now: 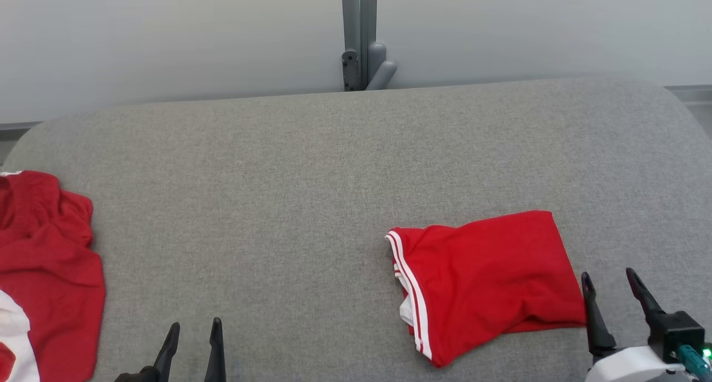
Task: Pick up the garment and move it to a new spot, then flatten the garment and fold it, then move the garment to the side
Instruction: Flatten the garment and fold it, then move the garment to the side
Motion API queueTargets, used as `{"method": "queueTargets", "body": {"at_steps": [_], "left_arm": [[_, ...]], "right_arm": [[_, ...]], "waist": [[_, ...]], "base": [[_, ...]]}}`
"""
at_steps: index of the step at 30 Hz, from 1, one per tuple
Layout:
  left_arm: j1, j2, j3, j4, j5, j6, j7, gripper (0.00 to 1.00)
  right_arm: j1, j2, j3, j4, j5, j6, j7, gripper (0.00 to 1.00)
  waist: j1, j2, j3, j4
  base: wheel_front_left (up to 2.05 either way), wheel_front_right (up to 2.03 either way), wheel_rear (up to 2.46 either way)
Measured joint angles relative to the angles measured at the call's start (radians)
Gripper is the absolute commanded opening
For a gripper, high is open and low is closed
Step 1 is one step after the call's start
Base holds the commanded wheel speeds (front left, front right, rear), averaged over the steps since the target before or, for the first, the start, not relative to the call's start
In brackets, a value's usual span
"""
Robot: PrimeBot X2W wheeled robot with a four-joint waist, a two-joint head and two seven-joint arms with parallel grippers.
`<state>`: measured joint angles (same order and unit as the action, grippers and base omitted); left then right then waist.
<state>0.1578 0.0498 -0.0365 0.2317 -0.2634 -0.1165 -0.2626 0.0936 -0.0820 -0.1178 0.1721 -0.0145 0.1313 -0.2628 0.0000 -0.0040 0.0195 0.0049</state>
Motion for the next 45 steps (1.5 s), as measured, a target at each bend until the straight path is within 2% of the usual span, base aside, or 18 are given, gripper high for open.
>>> {"method": "queueTargets", "body": {"at_steps": [6,10,17,19,21,25,30,33,38,39,40,45], "left_arm": [[0.002,0.0,-0.001,-0.017,-0.002,0.003,0.0,1.0],[0.012,0.0,-0.001,-0.023,-0.002,0.003,0.0,1.0],[0.013,0.0,-0.006,-0.028,-0.002,0.003,0.0,1.0],[0.013,0.0,-0.013,-0.028,-0.004,0.003,0.0,1.0],[0.013,0.0,-0.02,-0.026,-0.004,0.003,0.0,1.0],[0.013,0.0,-0.025,-0.024,-0.004,0.003,0.0,1.0],[0.008,0.0,-0.027,-0.022,0.0,0.002,0.0,1.0],[-0.002,0.0,-0.03,-0.02,0.0,0.001,0.0,1.0],[-0.036,0.0,-0.031,-0.02,0.002,-0.002,0.0,1.0],[-0.046,0.0,-0.032,-0.02,0.002,-0.003,0.0,1.0],[-0.056,0.0,-0.032,-0.022,0.003,-0.004,0.0,1.0],[-0.089,0.0,-0.026,-0.057,0.01,-0.007,0.0,1.0]], "right_arm": [[0.028,-0.004,-0.081,0.03,0.006,0.0,0.0,1.0],[0.032,-0.001,-0.096,0.033,0.007,0.0,0.0,1.0],[0.018,0.006,-0.077,0.058,0.09,0.0,0.0,1.0],[-0.008,-0.014,-0.017,0.13,0.155,0.0,0.0,1.0],[-0.048,-0.055,0.05,0.184,0.225,0.0,0.059,1.0],[-0.172,-0.173,0.155,0.21,0.338,0.0,0.246,1.0],[-0.252,-0.273,0.244,0.242,0.399,0.0,0.461,1.0],[-0.308,-0.302,0.291,0.266,0.4,0.001,0.519,1.0],[-0.397,-0.265,0.304,0.384,0.431,0.0,0.569,1.0],[-0.411,-0.26,0.314,0.405,0.443,0.0,0.582,0.08],[-0.424,-0.257,0.33,0.412,0.468,-0.001,0.587,0.0],[-0.516,-0.284,0.376,0.396,0.559,-0.001,0.585,0.0]], "waist": [[0.0,0.0,-0.034,0.007],[0.0,0.0,-0.045,0.013],[0.0,0.0,-0.041,0.016],[0.0,0.0,-0.037,0.015],[0.0,0.0,-0.032,0.015],[0.0,0.0,-0.02,0.015],[0.0,0.0,-0.003,0.026],[0.0,0.0,0.016,0.033],[0.0,0.0,0.059,0.04],[0.0,0.0,0.069,0.041],[0.0,0.0,0.08,0.043],[0.0,0.0,0.138,0.044]], "base": [[0.0,0.0,0.0],[0.0,0.0,0.0],[0.0,0.0,0.0],[0.0,0.0,0.0],[0.0,0.0,0.0],[0.0,0.0,0.0],[0.0,0.0,0.0],[0.0,0.0,0.0],[0.0,0.0,0.0],[0.0,0.0,0.0],[0.0,0.0,0.0],[0.0,0.0,0.0]]}}
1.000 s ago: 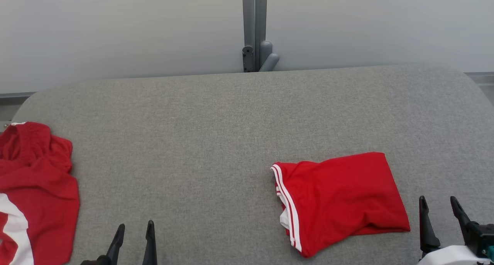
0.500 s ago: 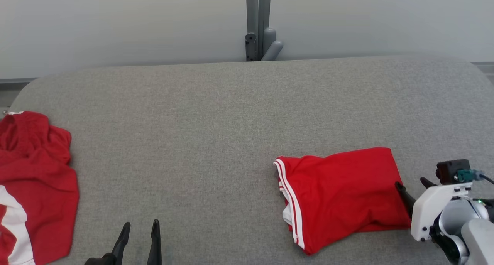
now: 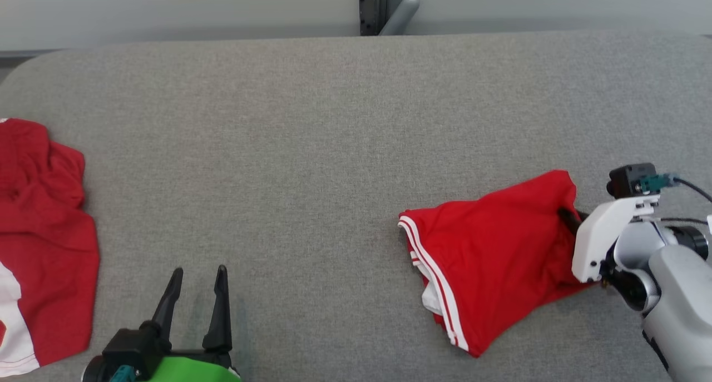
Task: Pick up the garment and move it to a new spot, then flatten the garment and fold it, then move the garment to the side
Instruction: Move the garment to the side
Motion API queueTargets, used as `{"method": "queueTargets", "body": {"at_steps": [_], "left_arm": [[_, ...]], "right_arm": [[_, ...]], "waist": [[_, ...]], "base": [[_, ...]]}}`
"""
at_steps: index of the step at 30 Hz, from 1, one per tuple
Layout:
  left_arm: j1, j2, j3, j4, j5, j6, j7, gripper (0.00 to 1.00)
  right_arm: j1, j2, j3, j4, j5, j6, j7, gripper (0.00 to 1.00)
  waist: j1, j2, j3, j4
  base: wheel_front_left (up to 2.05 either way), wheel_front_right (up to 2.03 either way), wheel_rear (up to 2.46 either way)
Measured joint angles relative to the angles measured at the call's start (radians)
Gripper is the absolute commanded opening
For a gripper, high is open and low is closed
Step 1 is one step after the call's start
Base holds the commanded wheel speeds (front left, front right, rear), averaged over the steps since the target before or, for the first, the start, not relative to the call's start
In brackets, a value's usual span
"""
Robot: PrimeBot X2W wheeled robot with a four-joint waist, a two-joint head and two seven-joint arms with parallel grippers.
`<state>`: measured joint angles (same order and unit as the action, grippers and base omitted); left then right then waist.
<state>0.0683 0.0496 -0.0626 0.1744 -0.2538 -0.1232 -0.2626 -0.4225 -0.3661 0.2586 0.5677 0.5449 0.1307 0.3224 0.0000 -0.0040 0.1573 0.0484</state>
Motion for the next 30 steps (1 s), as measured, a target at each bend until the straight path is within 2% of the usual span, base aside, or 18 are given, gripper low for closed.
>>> {"method": "queueTargets", "body": {"at_steps": [5,9,13,20,27,28,29,30], "left_arm": [[-0.046,0.0,0.005,-0.062,0.026,-0.001,-0.002,1.0],[-0.096,0.001,0.002,-0.106,0.046,-0.005,-0.002,1.0],[-0.128,0.018,-0.009,-0.123,0.054,-0.006,-0.002,1.0],[-0.155,0.049,-0.038,-0.128,0.053,-0.006,-0.002,1.0],[-0.162,0.06,-0.034,-0.127,0.052,-0.006,-0.002,1.0],[-0.162,0.059,-0.034,-0.127,0.052,-0.006,-0.002,1.0],[-0.162,0.059,-0.033,-0.127,0.052,-0.006,-0.002,1.0],[-0.162,0.059,-0.032,-0.126,0.052,-0.006,-0.002,1.0]], "right_arm": [[-0.096,-0.085,0.022,-0.032,0.023,0.001,0.001,0.0],[-0.178,-0.179,-0.046,-0.01,-0.029,0.001,-0.016,0.0],[-0.257,-0.238,-0.141,0.05,-0.13,0.001,-0.03,0.0],[-0.351,-0.255,-0.33,0.186,-0.338,0.001,-0.016,0.0],[-0.405,-0.216,-0.522,0.257,-0.538,0.001,-0.053,0.0],[-0.409,-0.212,-0.545,0.264,-0.571,0.001,-0.053,0.8],[-0.411,-0.201,-0.57,0.271,-0.6,0.001,-0.051,1.0],[-0.411,-0.186,-0.598,0.277,-0.63,0.001,-0.051,1.0]], "waist": [[0.0,0.0,0.064,-0.02],[0.0001,0.0,0.12,-0.045],[0.0001,0.0,0.179,-0.071],[0.0001,0.0,0.271,-0.11],[0.0002,0.0,0.33,-0.122],[0.0001,0.0,0.333,-0.121],[0.0002,0.0,0.335,-0.12],[0.0002,0.0,0.336,-0.118]], "base": [[0.0,0.0,0.0],[0.0,0.0,0.0],[0.0,0.0,0.0],[0.0,0.0,0.0],[0.0,0.0,0.0],[0.0,0.0,0.0],[0.0,0.0,0.0],[0.0,0.0,0.0]]}}
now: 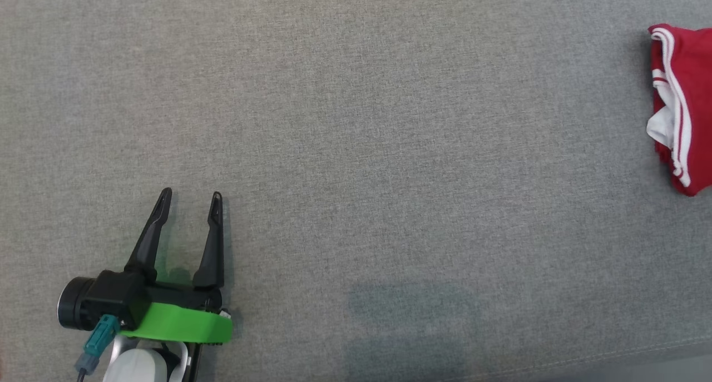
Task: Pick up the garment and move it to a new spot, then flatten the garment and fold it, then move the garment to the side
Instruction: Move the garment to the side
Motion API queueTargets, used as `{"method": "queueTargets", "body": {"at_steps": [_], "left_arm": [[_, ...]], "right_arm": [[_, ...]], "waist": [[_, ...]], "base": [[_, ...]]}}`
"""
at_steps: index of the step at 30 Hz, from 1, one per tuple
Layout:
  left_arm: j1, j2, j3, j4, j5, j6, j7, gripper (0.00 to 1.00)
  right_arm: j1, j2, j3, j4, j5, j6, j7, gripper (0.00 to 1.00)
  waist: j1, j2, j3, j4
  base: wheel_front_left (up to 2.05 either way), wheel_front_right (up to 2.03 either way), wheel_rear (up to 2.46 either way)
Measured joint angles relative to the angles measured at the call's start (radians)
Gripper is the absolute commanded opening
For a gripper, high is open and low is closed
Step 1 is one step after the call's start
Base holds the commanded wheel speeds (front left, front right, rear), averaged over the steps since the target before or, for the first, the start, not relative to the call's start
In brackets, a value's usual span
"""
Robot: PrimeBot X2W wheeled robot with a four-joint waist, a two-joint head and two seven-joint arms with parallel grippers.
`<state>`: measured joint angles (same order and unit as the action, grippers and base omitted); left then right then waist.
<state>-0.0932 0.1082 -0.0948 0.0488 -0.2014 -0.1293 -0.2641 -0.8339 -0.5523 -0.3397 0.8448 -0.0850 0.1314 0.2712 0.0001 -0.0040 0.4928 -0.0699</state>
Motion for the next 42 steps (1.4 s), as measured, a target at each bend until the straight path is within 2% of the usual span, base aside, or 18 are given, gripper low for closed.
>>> {"method": "queueTargets", "body": {"at_steps": [4,11,16,18,24,26,27,28,35,42], "left_arm": [[0.001,-0.005,0.006,0.007,-0.001,0.0,0.0,1.0],[0.003,-0.026,0.008,0.018,-0.009,0.0,0.0,1.0],[0.038,-0.037,0.018,0.038,-0.018,0.0,0.0,1.0],[0.061,-0.041,0.026,0.048,-0.025,0.0,0.0,1.0],[0.117,-0.053,0.046,0.072,-0.035,0.0,0.0,1.0],[0.145,-0.056,0.055,0.088,-0.035,0.0,0.0,1.0],[0.145,-0.056,0.055,0.088,-0.035,0.0,0.0,1.0],[0.156,-0.057,0.063,0.101,-0.035,0.0,0.0,1.0],[0.168,-0.058,0.062,0.147,-0.035,0.0,0.0,1.0],[0.192,-0.059,0.085,0.197,-0.016,0.0,0.0,1.0]], "right_arm": [[0.001,0.043,-0.072,-0.014,-0.093,0.0,-0.061,1.0],[0.03,0.102,-0.152,-0.057,-0.19,0.0,-0.273,1.0],[0.056,0.172,-0.082,-0.077,-0.12,0.0,-0.452,1.0],[0.095,0.185,-0.036,-0.106,-0.075,0.0,-0.49,1.0],[0.318,0.223,0.105,-0.299,0.043,0.0,-0.528,1.0],[0.454,0.257,0.147,-0.422,0.076,0.0,-0.532,1.0],[0.454,0.257,0.147,-0.422,0.076,0.0,-0.532,1.0],[0.537,0.29,0.156,-0.5,0.093,0.0,-0.533,1.0],[0.752,0.355,0.156,-0.631,0.098,0.0,-0.533,1.0],[0.871,0.423,0.151,-0.646,0.09,0.0,-0.534,1.0]], "waist": [[0.0,0.0,-0.011,0.003],[0.0,0.0,-0.055,0.007],[0.0,0.0,-0.113,0.01],[0.0,0.0,-0.143,0.011],[-0.0001,0.0,-0.241,0.023],[-0.0001,0.0,-0.29,0.032],[-0.0001,0.0,-0.29,0.032],[-0.0002,0.0,-0.321,0.04],[-0.0002,0.0,-0.399,0.068],[-0.0002,0.0,-0.473,0.094]], "base": [[0.0,0.0,0.0],[0.0,0.0,0.0],[0.0,0.0,0.0],[0.0,0.0,0.0],[0.0,0.0,0.0],[0.0,0.0,0.0],[0.0,0.0,0.0],[0.0,0.0,0.0],[0.0,0.0,0.0],[0.0,0.0,0.0]]}}
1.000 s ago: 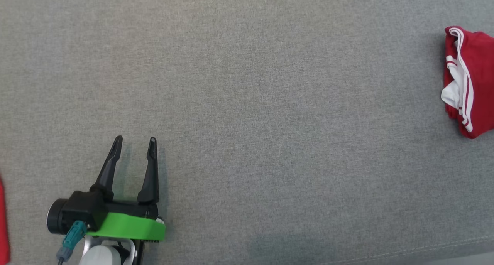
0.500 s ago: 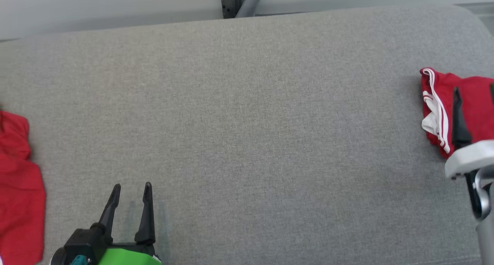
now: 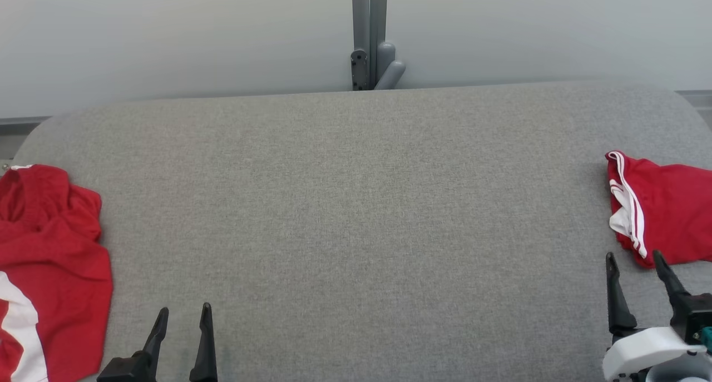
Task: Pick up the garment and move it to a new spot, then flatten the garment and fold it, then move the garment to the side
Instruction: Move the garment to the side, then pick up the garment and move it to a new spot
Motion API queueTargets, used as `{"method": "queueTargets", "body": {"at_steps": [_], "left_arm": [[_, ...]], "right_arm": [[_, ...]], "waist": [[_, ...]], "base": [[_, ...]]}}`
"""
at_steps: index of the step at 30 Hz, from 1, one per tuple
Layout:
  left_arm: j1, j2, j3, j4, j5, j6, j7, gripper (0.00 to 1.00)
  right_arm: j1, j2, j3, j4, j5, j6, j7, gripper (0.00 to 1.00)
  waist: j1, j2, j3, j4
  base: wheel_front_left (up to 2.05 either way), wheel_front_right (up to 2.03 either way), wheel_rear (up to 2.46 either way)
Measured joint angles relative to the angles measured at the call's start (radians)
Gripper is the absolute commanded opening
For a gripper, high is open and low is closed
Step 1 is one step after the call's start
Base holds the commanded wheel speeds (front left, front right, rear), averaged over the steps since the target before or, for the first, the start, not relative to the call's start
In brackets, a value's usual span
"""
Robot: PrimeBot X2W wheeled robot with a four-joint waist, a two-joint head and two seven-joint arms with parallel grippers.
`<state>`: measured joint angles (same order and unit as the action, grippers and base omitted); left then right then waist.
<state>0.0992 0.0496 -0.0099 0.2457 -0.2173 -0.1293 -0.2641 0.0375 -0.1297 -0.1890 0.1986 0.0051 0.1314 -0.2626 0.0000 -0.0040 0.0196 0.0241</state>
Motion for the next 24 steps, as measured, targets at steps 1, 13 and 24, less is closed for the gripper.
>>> {"method": "queueTargets", "body": {"at_steps": [1,13,24], "left_arm": [[0.004,0.0,0.008,0.01,0.0,0.0,0.0,1.0],[0.014,0.0,0.022,0.027,-0.018,0.011,0.0,1.0],[0.014,0.0,0.023,0.026,-0.018,0.009,0.0,1.0]], "right_arm": [[0.008,0.005,0.005,0.007,-0.001,0.0,0.0,1.0],[0.034,0.042,0.062,0.03,0.002,0.0,0.0,1.0],[0.04,0.049,0.061,0.031,0.005,0.0,0.0,1.0]], "waist": [[0.0,0.0,-0.008,0.002],[0.0,0.0,-0.048,0.012],[0.0,0.0,-0.046,0.018]], "base": [[0.0,0.0,0.0],[0.0,0.0,0.0],[0.0,0.0,0.0]]}}
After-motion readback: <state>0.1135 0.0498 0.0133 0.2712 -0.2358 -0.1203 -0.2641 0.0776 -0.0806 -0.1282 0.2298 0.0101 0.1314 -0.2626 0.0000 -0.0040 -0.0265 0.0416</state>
